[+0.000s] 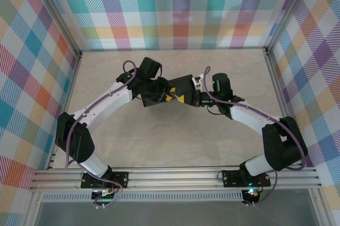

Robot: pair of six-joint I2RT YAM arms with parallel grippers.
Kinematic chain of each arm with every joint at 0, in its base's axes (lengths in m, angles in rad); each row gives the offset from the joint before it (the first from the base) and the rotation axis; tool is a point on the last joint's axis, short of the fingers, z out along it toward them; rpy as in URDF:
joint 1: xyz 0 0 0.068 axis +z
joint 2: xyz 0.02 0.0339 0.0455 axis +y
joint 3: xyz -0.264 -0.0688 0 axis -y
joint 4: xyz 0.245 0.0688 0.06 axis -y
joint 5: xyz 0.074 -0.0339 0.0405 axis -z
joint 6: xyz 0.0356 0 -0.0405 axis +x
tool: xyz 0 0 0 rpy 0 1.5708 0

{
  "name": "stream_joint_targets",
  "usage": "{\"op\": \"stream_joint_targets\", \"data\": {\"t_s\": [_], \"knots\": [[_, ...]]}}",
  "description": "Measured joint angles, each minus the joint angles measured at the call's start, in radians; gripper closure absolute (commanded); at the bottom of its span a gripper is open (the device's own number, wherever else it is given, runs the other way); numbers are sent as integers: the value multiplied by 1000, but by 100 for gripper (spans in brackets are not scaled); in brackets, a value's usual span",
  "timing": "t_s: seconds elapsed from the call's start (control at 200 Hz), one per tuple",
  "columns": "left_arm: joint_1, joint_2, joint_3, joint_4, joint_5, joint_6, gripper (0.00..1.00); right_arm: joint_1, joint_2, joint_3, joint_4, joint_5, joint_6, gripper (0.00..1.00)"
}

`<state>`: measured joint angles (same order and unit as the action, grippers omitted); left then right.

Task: Unlock the padlock with the key

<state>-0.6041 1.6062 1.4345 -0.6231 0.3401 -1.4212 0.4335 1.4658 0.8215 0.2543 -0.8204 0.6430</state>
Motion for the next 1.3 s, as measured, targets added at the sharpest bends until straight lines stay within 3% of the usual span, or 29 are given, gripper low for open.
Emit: {"op": "stream_joint_targets", "data": {"t_s": [0.48,0.63,0.96,1.16,1.3], "knots": [[14,0,0,-1,-19,66,100,15,71,63,-8,-6,14,100],[-4,-2,10,-5,44,117,100,20,95,116,1,37,24,99],[16,-7,18,-79,48,198,100,31,97,131,-24,72,59,99],[94,-13,115,-152,21,310,84,31,108,145,-71,87,53,98],[125,-11,218,-213,5,422,65,31,127,172,-86,90,57,98]]}}
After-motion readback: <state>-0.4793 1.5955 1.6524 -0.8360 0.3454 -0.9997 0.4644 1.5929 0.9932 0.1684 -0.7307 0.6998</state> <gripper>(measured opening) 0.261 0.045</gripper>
